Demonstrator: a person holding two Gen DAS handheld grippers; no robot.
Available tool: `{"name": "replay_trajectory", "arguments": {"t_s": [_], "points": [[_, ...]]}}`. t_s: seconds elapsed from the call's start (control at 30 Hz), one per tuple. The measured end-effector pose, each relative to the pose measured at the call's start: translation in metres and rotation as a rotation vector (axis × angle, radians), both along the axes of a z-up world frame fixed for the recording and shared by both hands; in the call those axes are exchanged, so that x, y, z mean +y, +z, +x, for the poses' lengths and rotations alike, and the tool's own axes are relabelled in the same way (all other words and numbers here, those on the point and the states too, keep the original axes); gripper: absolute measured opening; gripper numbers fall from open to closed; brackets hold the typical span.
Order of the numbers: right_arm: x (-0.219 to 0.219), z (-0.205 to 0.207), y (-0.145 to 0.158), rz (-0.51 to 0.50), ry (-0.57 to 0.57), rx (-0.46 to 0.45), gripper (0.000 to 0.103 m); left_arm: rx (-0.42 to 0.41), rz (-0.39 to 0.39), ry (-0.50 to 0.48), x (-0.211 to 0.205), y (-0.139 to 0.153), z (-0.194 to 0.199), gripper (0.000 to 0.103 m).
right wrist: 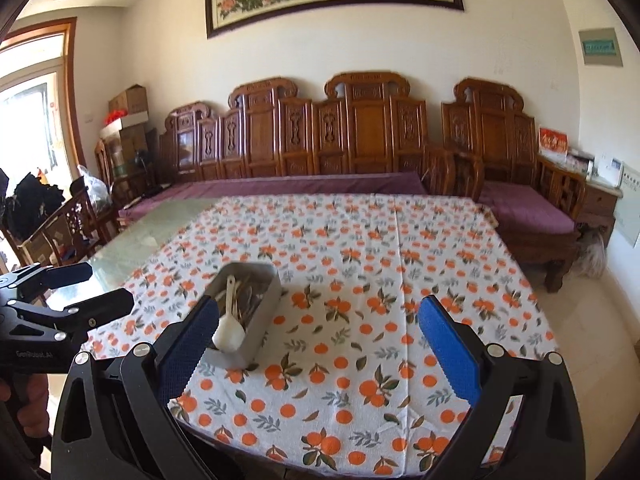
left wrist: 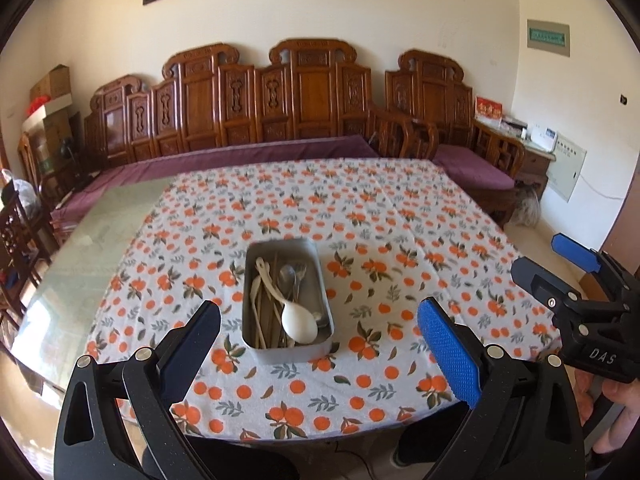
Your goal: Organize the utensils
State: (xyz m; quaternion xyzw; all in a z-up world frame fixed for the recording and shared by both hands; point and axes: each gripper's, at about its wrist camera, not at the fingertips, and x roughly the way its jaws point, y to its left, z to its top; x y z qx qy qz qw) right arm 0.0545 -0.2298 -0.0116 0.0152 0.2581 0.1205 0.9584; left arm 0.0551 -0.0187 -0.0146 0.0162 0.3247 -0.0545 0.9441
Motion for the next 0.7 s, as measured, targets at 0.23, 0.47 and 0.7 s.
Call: {"name": "replay_trajectory", "arguments": {"t_s": [0.23, 0.47, 0.7], "points": [[0.001, -0.025, 0.039, 0.005, -0.005, -0.100, 0.100, -0.108, 0.004, 0.029, 0.003, 0.038, -0.022, 0.095], [-0.003, -0.042, 0.063, 0.019, -0.019, -0.162, 0.100, -0.170, -0.013, 0.037, 0.005, 0.058, -0.039, 0.095], [-0.006, -0.046, 0.067, 0.019, -0.026, -0.171, 0.100, -0.181, -0.020, 0.037, 0.004, 0.061, -0.044, 0.095]]}}
